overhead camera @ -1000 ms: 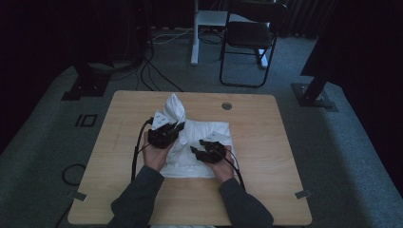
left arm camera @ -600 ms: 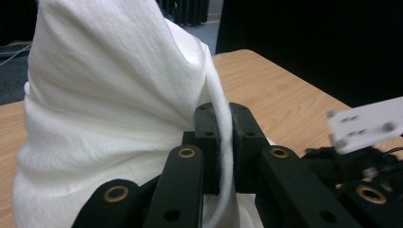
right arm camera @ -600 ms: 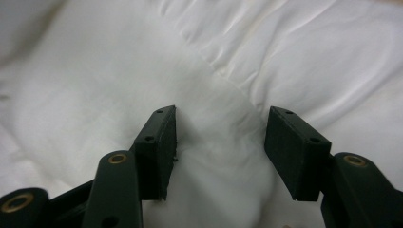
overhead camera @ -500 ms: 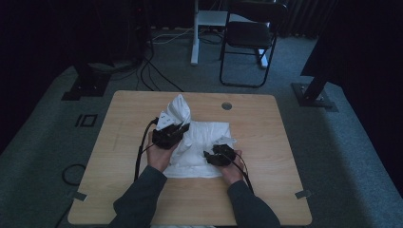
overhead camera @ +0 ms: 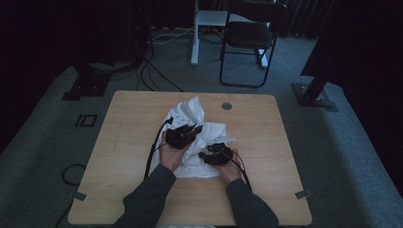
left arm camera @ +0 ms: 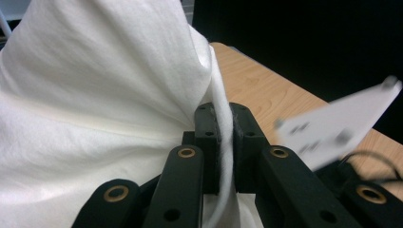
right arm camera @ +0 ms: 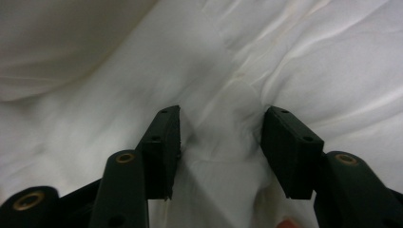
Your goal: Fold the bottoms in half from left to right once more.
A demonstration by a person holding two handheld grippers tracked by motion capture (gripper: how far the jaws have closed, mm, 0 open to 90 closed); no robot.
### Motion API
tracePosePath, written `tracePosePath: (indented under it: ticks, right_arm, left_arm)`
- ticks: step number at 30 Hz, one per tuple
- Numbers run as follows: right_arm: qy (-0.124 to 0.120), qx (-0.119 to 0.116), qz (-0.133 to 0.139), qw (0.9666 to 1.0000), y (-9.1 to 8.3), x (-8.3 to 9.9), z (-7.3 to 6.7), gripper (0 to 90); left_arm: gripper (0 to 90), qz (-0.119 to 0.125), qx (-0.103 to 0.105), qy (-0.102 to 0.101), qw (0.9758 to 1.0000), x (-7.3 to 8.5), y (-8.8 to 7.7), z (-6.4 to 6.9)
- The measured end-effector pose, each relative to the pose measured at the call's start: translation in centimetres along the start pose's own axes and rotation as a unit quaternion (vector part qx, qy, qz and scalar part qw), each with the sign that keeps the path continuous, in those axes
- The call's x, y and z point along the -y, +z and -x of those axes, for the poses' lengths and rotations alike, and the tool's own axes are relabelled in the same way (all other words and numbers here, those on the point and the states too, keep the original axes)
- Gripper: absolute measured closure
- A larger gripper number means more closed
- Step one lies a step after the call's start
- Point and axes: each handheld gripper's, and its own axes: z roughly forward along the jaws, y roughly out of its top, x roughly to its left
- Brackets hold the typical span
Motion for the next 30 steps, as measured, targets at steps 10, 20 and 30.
tracePosePath:
  ticks: [10, 20, 30]
  right_arm:
    - [0.054, 0.034, 0.045, 0.997, -5.1, 1.3, 5.4, 47.8]
    - [0.07, 0.053, 0.05, 0.9948, -5.7, 1.8, 6.6, 49.0]
    - [0.075, 0.063, 0.061, 0.9934, -6.2, 1.7, 7.0, 48.9]
  left_arm:
    - [83.9, -0.014, 0.03, -0.018, 0.9993, 1.5, 2.2, 0.2]
    - [83.9, -0.035, 0.034, -0.007, 0.9988, 2.6, 4.2, 1.4]
    - [83.7, -0.055, 0.015, 0.006, 0.9983, 4.2, 6.4, 1.7]
